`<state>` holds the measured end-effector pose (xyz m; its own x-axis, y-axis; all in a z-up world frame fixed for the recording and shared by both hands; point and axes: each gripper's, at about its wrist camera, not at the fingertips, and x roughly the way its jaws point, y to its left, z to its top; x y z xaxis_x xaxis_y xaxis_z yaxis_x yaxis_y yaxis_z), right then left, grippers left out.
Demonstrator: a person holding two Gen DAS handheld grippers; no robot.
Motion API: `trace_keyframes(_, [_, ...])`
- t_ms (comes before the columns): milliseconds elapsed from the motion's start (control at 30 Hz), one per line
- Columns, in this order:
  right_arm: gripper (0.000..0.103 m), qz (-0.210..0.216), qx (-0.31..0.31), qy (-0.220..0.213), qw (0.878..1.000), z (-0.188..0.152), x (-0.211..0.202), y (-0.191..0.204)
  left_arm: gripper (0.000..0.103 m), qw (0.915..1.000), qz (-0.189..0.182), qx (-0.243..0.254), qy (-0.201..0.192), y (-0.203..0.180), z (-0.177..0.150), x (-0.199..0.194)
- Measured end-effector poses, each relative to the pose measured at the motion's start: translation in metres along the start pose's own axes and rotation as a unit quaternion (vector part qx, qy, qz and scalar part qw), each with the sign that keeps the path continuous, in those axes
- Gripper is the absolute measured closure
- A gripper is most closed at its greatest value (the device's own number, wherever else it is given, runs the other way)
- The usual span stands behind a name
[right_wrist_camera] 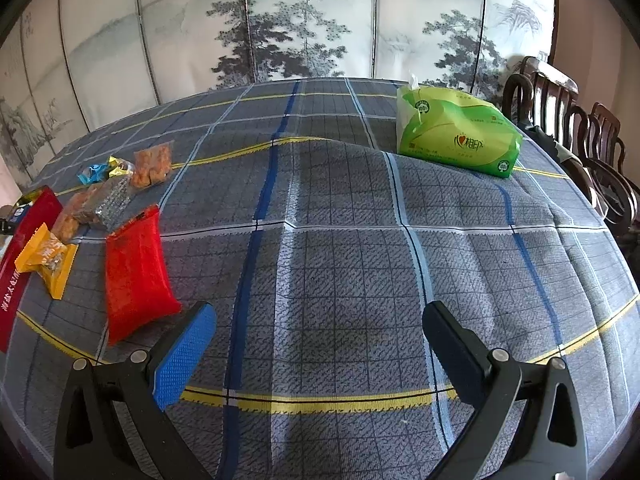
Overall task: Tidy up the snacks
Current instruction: 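Carry the crackers pack over the gold tin and release it inside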
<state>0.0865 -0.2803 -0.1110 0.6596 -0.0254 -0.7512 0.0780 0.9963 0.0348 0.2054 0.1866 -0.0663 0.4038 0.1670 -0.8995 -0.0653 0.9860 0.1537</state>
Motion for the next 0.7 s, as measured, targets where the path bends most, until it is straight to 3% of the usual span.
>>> trace_keyframes(333, [0.000,0.008,0.007,-0.016,1.000,-0.003,-0.005,-0.005,0.051,0.9999,0.008,0.004,0.007,0.002,0.006,0.014])
trace_keyframes(467, [0.000,0.016,-0.009,-0.040,0.999,-0.004,-0.016,0.002,0.041,0.9998,0.012,0.012,-0.008,0.002,0.004,0.008])
trace_keyframes(567, [0.004,0.090,-0.035,-0.052,0.994,0.009,-0.040,0.029,0.041,0.9999,0.006,0.009,-0.013,0.004,0.000,-0.003])
trace_keyframes(700, [0.004,0.169,-0.145,-0.050,0.974,0.027,-0.064,0.093,0.041,0.9989,0.010,-0.009,-0.045,0.005,-0.010,-0.034])
